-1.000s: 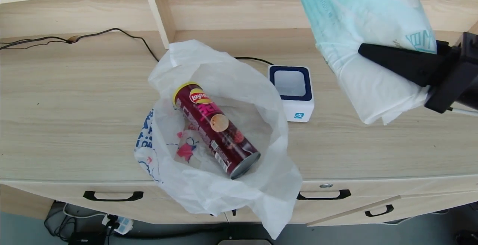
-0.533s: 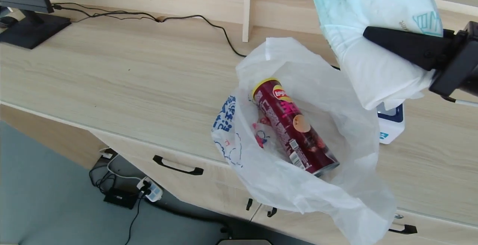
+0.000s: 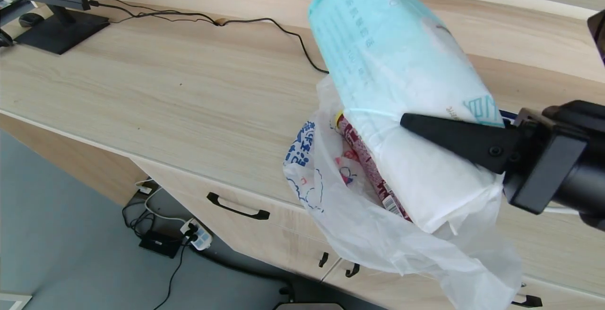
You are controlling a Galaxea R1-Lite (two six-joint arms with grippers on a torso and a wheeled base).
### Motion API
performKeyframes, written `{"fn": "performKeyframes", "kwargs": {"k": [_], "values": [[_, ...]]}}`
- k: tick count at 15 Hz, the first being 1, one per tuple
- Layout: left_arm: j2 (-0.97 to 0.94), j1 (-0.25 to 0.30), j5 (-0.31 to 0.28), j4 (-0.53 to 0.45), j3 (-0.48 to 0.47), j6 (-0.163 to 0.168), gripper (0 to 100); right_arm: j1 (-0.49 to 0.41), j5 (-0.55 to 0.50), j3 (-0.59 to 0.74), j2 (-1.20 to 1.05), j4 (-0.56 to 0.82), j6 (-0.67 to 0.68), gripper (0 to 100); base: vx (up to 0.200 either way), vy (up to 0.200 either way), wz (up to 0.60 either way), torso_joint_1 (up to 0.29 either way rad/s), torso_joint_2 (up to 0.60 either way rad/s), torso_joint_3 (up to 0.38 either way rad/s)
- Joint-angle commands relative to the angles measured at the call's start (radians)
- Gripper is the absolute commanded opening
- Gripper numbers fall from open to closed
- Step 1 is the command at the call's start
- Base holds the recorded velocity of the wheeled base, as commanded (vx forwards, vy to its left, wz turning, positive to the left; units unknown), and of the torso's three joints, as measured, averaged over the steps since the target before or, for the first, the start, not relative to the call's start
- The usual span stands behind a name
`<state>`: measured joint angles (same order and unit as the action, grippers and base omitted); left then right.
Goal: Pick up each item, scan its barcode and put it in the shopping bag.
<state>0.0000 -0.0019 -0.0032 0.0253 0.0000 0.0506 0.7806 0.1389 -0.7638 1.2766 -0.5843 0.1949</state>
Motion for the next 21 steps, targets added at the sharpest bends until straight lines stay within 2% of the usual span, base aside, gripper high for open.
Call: {"fn": "performKeyframes", "kwargs": {"k": [1, 4, 5, 7, 10, 14, 21], "values": [[0.002, 0.000, 0.000, 0.001, 0.000, 0.000, 100, 0.011, -0.002, 0.112, 0.024, -0.032, 0.009, 0, 0.000, 0.000, 0.00, 0.000, 0.00, 0.000], [0.002, 0.000, 0.000, 0.001, 0.000, 0.000, 100, -0.020, -0.002, 0.132, 0.067, -0.118, 0.066, 0, 0.000, 0.000, 0.00, 0.000, 0.00, 0.000], [0.002, 0.000, 0.000, 0.002, 0.000, 0.000, 100, -0.077, -0.004, 0.126, 0.087, -0.151, 0.063, 0, 0.000, 0.000, 0.00, 0.000, 0.00, 0.000], [0.002, 0.000, 0.000, 0.002, 0.000, 0.000, 100, -0.103, -0.004, 0.129, 0.092, -0.155, 0.057, 0, 0.000, 0.000, 0.00, 0.000, 0.00, 0.000], [0.002, 0.000, 0.000, 0.002, 0.000, 0.000, 100, -0.179, 0.001, 0.138, 0.099, -0.154, -0.038, 0, 0.000, 0.000, 0.00, 0.000, 0.00, 0.000], [0.002, 0.000, 0.000, 0.002, 0.000, 0.000, 100, -0.227, 0.010, 0.129, 0.101, -0.152, -0.160, 0, 0.000, 0.000, 0.00, 0.000, 0.00, 0.000], [0.002, 0.000, 0.000, 0.002, 0.000, 0.000, 100, -0.224, 0.008, 0.181, 0.098, -0.157, -0.239, 0, 0.000, 0.000, 0.00, 0.000, 0.00, 0.000]]}}
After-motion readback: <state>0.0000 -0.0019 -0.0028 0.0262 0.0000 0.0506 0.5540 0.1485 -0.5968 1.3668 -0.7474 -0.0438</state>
